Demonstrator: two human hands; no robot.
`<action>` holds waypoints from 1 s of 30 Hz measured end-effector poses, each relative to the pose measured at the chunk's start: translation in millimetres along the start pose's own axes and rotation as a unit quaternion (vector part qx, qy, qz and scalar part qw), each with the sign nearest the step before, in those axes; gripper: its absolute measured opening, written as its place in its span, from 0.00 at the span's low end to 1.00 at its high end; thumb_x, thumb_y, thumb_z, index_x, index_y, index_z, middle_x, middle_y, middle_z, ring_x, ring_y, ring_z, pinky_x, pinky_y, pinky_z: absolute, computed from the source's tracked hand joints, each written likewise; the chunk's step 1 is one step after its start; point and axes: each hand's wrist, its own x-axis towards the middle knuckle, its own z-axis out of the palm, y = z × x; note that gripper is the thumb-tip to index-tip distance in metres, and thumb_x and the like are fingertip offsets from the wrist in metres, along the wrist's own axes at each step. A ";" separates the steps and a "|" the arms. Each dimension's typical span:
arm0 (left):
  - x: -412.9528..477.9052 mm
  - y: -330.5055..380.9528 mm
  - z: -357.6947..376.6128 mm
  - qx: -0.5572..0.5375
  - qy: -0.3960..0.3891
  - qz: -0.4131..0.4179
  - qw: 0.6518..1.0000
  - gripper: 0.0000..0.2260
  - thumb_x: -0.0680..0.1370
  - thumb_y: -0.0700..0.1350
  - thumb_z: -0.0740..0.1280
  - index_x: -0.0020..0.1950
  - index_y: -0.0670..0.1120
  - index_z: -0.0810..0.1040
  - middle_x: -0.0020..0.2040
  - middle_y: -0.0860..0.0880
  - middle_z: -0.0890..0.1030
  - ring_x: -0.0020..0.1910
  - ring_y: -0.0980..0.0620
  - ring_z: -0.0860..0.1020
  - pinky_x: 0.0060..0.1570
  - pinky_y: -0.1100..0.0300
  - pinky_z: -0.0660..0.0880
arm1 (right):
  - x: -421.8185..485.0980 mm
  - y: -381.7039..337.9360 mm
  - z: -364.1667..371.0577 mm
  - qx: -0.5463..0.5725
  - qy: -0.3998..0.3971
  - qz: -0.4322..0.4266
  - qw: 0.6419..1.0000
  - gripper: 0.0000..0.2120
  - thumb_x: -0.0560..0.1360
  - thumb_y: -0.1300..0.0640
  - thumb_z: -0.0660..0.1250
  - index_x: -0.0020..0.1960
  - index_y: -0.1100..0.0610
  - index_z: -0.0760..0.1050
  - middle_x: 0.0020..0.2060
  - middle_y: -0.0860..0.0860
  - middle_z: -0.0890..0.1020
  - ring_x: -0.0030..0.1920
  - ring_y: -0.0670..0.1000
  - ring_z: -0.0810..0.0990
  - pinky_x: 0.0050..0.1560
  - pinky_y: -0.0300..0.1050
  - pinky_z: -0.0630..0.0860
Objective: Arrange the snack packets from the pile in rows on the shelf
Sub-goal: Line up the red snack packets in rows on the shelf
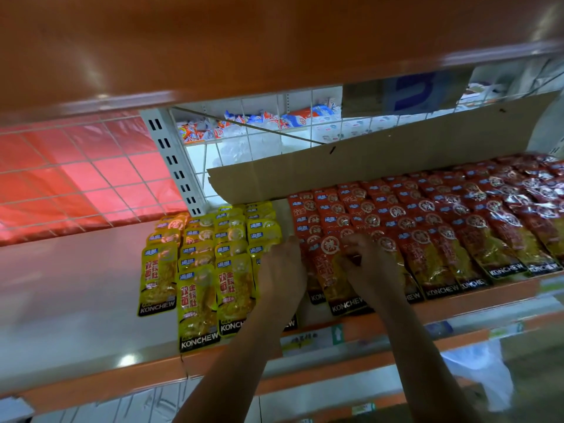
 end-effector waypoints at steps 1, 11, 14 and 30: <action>-1.1 0.2 -0.6 0.004 0.004 -0.001 1.000 0.12 0.79 0.43 0.63 0.63 0.47 0.73 0.53 0.45 0.81 0.53 0.46 0.79 0.45 0.57 0.74 | 0.9 -1.1 0.8 0.000 0.003 -0.005 1.000 0.16 0.75 0.55 0.69 0.62 0.53 0.73 0.53 0.47 0.81 0.42 0.41 0.73 0.33 0.28 0.62; -3.8 0.6 -5.1 0.002 0.010 0.014 1.000 0.11 0.81 0.43 0.61 0.62 0.48 0.75 0.52 0.45 0.81 0.51 0.46 0.79 0.43 0.57 0.73 | -2.1 -1.9 4.9 -0.039 -0.009 0.001 0.999 0.15 0.75 0.56 0.70 0.60 0.54 0.73 0.37 0.41 0.73 0.32 0.35 0.70 0.28 0.29 0.62; -3.5 0.7 -6.0 -0.001 0.003 0.009 1.000 0.12 0.81 0.44 0.60 0.63 0.49 0.75 0.52 0.45 0.81 0.51 0.45 0.79 0.44 0.56 0.75 | -2.2 -2.2 5.3 -0.045 -0.024 0.006 0.999 0.16 0.75 0.56 0.70 0.60 0.54 0.71 0.34 0.39 0.72 0.32 0.35 0.70 0.28 0.30 0.62; -7.7 -8.2 -15.7 -0.006 0.035 0.015 0.999 0.12 0.80 0.46 0.61 0.62 0.50 0.76 0.52 0.48 0.81 0.52 0.47 0.79 0.45 0.56 0.74 | -3.4 -22.4 16.3 -0.064 0.019 -0.050 0.997 0.12 0.75 0.54 0.69 0.58 0.53 0.76 0.50 0.49 0.82 0.44 0.44 0.75 0.40 0.35 0.67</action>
